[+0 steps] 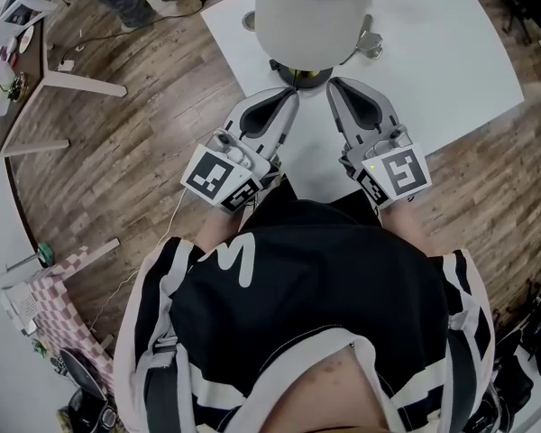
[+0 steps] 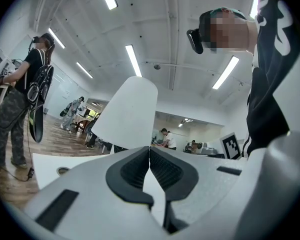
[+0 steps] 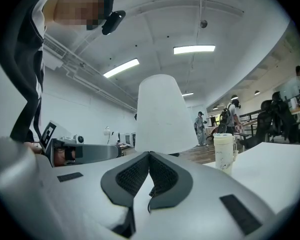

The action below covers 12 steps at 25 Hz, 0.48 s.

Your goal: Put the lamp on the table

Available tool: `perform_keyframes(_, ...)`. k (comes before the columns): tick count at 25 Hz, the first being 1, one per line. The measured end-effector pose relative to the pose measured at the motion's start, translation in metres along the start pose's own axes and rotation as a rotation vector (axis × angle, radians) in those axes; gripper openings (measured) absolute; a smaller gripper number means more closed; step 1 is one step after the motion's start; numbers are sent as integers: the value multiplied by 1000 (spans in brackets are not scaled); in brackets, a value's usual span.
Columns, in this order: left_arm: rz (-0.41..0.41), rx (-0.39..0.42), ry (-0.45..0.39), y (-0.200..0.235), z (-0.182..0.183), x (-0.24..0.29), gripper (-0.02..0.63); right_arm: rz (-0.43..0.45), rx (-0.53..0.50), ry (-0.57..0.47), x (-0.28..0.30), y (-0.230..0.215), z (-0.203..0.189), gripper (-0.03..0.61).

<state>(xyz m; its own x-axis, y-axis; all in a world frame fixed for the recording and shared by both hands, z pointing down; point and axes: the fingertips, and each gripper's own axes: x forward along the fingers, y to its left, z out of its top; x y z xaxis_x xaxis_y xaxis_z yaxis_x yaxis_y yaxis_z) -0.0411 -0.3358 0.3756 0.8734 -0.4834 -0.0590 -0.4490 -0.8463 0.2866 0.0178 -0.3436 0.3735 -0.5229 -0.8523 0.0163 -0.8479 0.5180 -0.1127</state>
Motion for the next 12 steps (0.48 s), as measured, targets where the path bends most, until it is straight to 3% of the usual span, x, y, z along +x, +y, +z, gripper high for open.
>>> perform_keyframes(7,41,19,-20,-5,9,-4,8,51,-17,43,-3,4,-6,18)
perform_keyframes(12,92,43,-40,-20,17,-10,8,108,-34,10,-9,11,8,18)
